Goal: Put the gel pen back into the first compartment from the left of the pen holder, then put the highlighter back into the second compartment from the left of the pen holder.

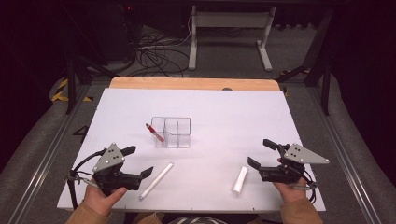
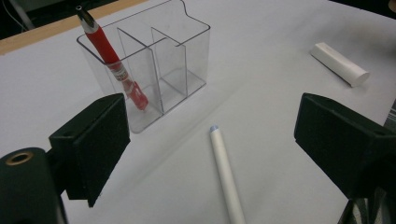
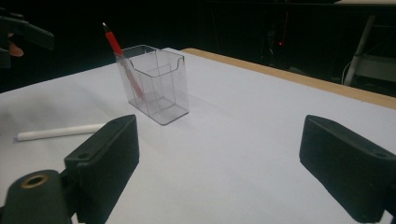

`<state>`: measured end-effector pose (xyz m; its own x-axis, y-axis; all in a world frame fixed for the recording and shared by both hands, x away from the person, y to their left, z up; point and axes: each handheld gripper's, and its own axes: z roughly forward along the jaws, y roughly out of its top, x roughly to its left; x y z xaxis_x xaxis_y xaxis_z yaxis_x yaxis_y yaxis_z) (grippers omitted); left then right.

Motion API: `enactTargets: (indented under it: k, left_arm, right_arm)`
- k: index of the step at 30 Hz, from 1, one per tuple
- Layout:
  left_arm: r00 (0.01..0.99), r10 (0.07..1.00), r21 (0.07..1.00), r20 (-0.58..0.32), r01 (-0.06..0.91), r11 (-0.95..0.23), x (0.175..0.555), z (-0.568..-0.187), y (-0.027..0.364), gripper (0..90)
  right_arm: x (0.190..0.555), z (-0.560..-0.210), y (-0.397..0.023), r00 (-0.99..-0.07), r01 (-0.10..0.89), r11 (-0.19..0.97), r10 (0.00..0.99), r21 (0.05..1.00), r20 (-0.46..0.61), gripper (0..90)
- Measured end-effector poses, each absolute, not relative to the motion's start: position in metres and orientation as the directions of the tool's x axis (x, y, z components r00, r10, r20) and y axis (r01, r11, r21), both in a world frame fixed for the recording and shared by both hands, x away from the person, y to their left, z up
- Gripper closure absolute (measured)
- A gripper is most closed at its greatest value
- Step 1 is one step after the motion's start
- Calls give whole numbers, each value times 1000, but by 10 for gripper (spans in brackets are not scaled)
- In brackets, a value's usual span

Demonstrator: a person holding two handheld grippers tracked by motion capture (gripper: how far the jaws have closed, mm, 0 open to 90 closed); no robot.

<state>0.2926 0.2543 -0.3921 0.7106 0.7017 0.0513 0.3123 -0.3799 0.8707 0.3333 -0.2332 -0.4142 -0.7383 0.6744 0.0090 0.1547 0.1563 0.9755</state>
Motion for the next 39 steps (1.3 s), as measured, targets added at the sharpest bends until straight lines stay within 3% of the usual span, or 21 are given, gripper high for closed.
enactTargets:
  k: [18,29,39]
  left_arm:
    - [721,693,774,16,430,-465,305,-395,231,130]
    - [721,691,654,-45,544,-525,320,-407,212,171]
    - [706,709,547,-12,598,-586,327,-417,198,242]
  right_arm:
    - [334,-416,-231,-747,162,157,665,974,18,126]
    - [334,-416,-231,-753,159,159,658,974,15,126]
    - [334,-417,-231,-753,160,160,657,974,16,128]
